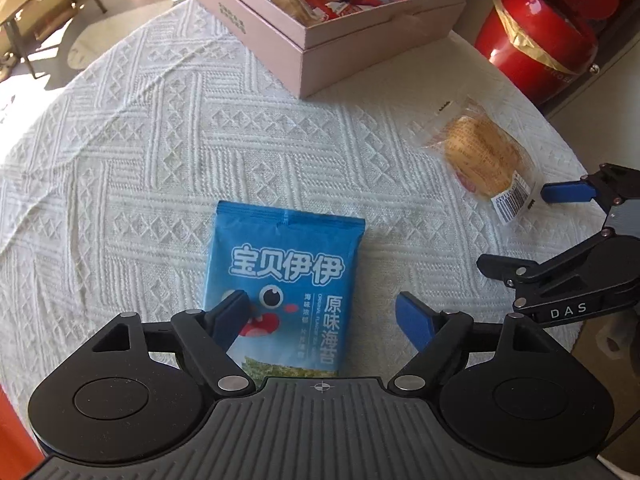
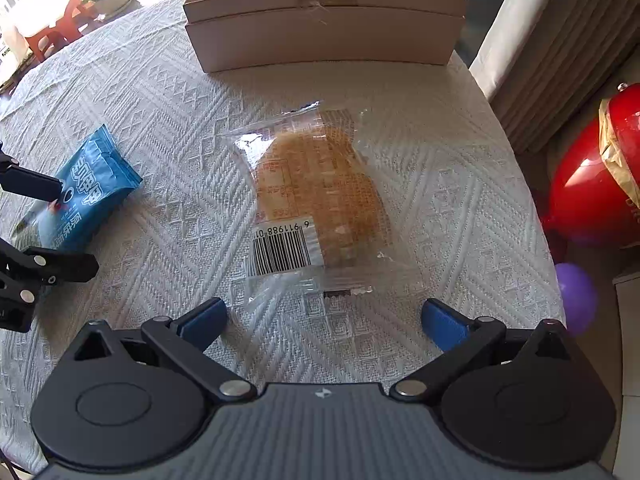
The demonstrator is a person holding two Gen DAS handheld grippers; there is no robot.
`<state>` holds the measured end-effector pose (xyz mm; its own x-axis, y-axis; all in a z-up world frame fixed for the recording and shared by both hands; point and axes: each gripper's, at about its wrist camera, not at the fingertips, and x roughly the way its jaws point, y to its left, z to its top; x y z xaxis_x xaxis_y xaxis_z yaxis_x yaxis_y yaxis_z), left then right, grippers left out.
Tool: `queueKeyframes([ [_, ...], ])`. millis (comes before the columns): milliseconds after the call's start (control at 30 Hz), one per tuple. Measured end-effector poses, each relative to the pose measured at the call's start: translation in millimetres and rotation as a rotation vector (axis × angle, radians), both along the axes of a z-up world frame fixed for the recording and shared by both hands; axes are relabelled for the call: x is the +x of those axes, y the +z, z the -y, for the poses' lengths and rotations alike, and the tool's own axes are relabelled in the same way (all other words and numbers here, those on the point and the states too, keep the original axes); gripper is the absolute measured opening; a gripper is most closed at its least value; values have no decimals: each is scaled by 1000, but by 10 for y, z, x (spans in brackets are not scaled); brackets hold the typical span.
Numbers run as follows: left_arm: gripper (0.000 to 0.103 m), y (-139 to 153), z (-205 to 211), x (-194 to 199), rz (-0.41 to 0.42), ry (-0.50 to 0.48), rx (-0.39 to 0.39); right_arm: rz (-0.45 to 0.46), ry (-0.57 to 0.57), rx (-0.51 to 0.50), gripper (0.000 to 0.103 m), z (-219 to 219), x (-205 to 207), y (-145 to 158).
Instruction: Organize snacks
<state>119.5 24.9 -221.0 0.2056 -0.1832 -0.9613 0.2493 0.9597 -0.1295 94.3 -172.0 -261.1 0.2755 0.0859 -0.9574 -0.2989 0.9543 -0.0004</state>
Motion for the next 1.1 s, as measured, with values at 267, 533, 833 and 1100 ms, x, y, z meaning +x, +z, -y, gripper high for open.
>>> queueKeyframes([
  [267,76,-173,-235,254,-100,68,-35,22,17,7,103,-23,-81,-58],
  [533,73,128,-71,267,-13,-4,-43,45,30,16,103,29,-140,-12],
  [833,88,-143,465,101,10,-219,119,57,36,20,103,43,-171,-21],
  [1100,81,-165,292,171,27,-114,154,73,41,25,103,61,-210,-22],
])
